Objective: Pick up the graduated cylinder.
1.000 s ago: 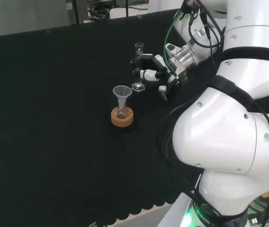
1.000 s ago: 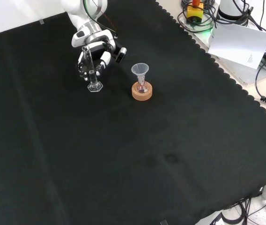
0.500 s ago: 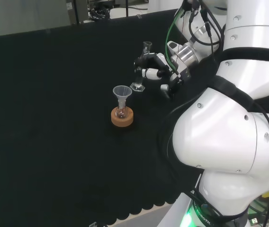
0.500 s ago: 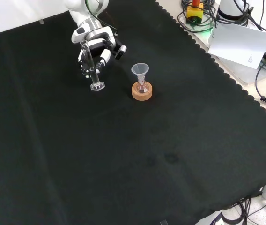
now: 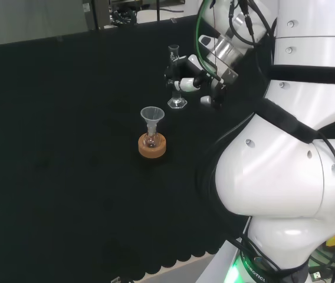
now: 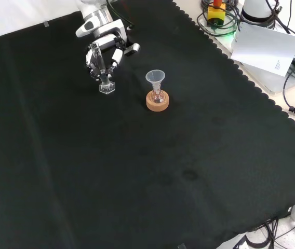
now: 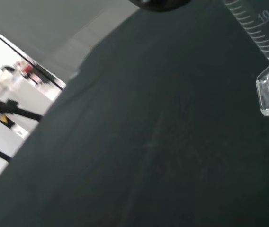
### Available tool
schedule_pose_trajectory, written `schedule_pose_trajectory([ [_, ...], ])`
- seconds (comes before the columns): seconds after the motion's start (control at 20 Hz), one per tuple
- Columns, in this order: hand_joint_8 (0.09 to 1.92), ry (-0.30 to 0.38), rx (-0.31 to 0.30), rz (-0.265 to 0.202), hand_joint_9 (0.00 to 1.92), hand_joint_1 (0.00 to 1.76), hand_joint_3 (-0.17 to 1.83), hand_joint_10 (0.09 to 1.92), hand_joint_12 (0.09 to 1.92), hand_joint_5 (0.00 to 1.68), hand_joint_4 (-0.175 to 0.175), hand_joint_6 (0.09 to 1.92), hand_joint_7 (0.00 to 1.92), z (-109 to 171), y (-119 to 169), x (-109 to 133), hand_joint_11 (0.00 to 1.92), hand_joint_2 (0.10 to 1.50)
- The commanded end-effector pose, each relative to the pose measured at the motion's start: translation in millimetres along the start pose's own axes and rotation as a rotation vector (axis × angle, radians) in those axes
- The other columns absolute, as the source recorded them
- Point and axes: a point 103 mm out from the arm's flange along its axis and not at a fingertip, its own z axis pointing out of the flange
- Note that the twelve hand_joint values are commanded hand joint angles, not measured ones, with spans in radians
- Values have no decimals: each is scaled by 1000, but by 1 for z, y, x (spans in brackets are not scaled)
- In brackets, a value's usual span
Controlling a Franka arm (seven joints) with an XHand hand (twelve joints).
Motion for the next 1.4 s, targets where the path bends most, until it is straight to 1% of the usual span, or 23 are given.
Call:
schedule_pose_trajectory([
  [0.05, 938, -201, 65, 31, 1291, 1293, -1, 434, 851, 1018, -175, 930, 1029, -25, -13, 7, 1108, 1085],
  [0.1, 923, -215, 73, 35, 1322, 1282, -1, 357, 845, 1021, -175, 927, 1045, -27, -15, 10, 1111, 1086],
  [0.2, 964, -236, 95, 42, 1267, 1352, 5, 558, 836, 1034, -175, 898, 983, -32, -20, 17, 1117, 1064],
  [0.25, 983, -251, 105, 46, 1245, 1371, 3, 628, 836, 1034, -175, 896, 961, -35, -23, 21, 1117, 1061],
  [0.35, 1002, -276, 119, 57, 1226, 1386, 2, 688, 837, 1033, -175, 896, 942, -41, -28, 29, 1118, 1059],
  [0.65, 1012, -327, 150, 68, 1219, 1391, 1, 706, 839, 1032, -175, 898, 934, -56, -51, 60, 1117, 1059],
  [0.85, 1013, -378, 188, 74, 1218, 1391, 1, 708, 841, 1030, -175, 899, 933, -61, -73, 81, 1116, 1060],
  [1.05, 1016, -428, 227, 98, 1218, 1391, 1, 710, 842, 1029, -175, 902, 930, -61, -95, 97, 1114, 1061],
  [1.25, 1017, -478, 272, 113, 1216, 1390, 1, 712, 843, 1028, -175, 903, 930, -61, -111, 107, 1113, 1061],
  [1.4, 1017, -510, 319, 126, 1215, 1390, 1, 714, 844, 1027, -175, 905, 929, -57, -119, 107, 1112, 1061],
])
